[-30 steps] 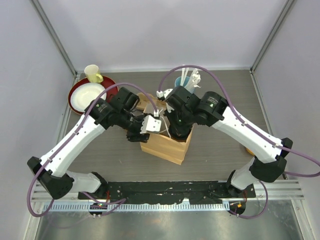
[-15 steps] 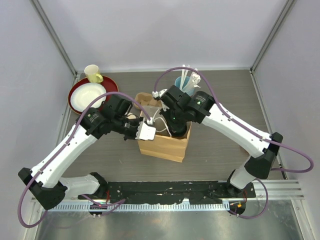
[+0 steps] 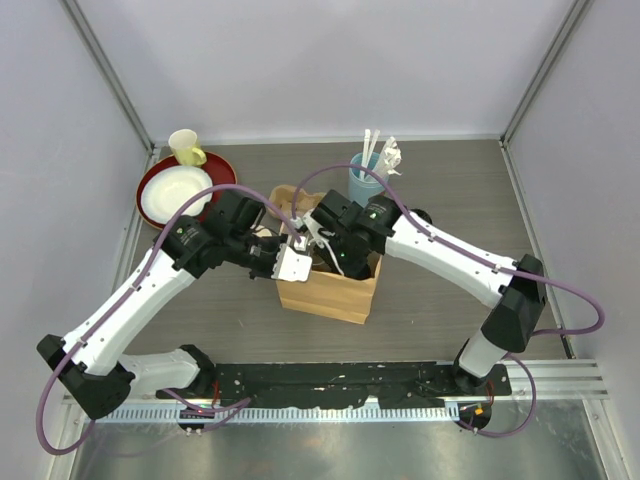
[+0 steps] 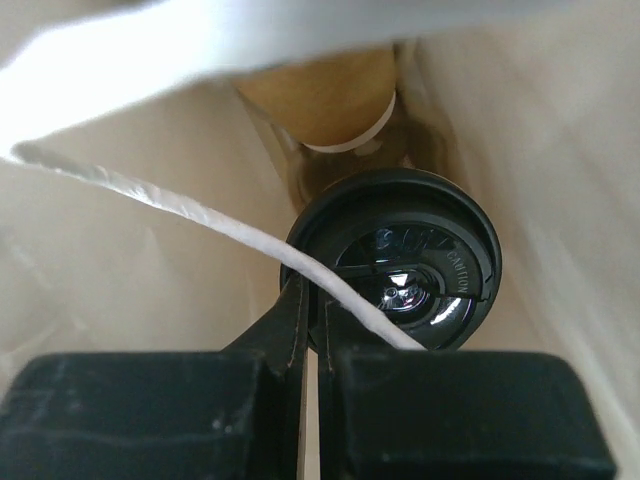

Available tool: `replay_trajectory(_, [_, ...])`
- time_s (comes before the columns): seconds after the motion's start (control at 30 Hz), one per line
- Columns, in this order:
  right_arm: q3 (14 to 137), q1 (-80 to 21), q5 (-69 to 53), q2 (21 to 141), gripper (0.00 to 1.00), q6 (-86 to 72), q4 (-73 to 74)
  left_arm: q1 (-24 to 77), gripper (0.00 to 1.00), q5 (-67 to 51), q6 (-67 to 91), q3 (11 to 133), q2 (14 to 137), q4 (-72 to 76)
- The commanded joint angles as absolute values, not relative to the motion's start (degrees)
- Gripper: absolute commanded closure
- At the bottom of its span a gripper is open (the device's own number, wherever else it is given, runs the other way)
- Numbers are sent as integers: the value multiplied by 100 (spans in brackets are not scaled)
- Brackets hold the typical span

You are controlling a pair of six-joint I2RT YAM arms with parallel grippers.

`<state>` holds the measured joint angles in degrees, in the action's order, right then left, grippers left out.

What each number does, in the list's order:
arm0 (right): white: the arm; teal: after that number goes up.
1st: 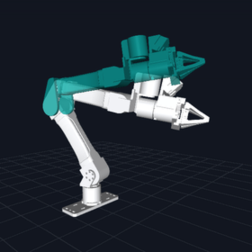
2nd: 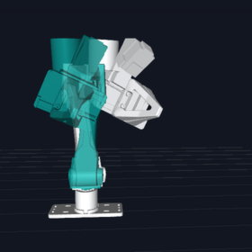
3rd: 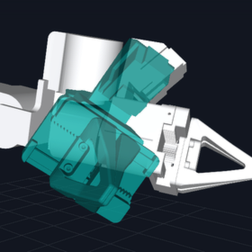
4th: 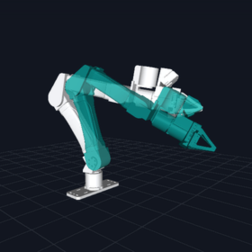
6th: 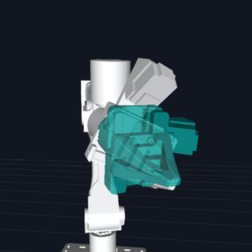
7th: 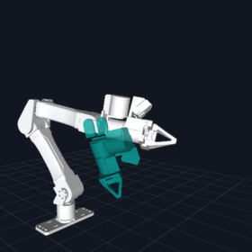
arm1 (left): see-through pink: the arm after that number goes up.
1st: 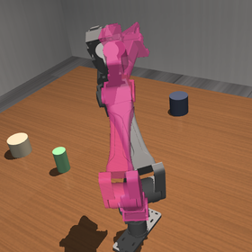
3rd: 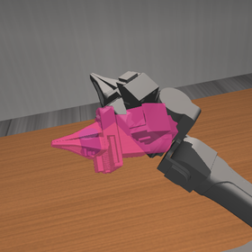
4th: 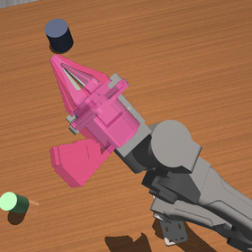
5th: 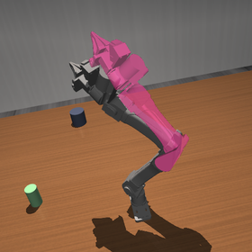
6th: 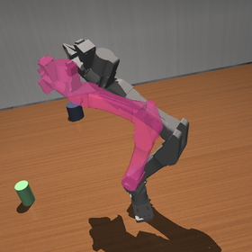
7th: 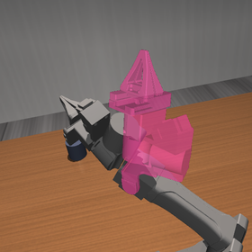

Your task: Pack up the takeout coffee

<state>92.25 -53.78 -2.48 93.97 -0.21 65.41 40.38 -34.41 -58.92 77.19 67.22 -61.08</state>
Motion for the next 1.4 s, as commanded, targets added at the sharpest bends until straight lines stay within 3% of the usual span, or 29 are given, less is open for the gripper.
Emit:
replay_trajectory(0.0, [8737, -5344, -720, 9088, 99, 360, 5934, 4060, 100, -3551, -6038, 7717, 6645, -6029])
replay_trajectory(0.4, [8192, -5265, -975, 9097, 98, 387, 5669, 4052, 100, -3472, -6003, 7761, 6671, -6047])
replay_trajectory(0.53, [8287, -5265, -879, 9062, 78, 352, 5748, 4052, 100, -3463, -5959, 7778, 6662, -6003])
replay_trajectory(0.57, [8340, -5265, -844, 9053, 66, 360, 5809, 4052, 100, -3454, -5968, 7778, 6680, -6003])
replay_trajectory(0.63, [8524, -5265, -826, 9035, 60, 369, 5976, 4052, 100, -3410, -5968, 7770, 6680, -6012])
replay_trajectory(1.03, [9667, -5308, -1063, 9061, 37, 281, 6574, 4052, 100, -3331, -6082, 7857, 6785, -6099])
replay_trajectory(1.37, [10766, -5335, -1089, 8991, 33, 115, 6979, 4052, 100, -3278, -6135, 7901, 6812, -6196])
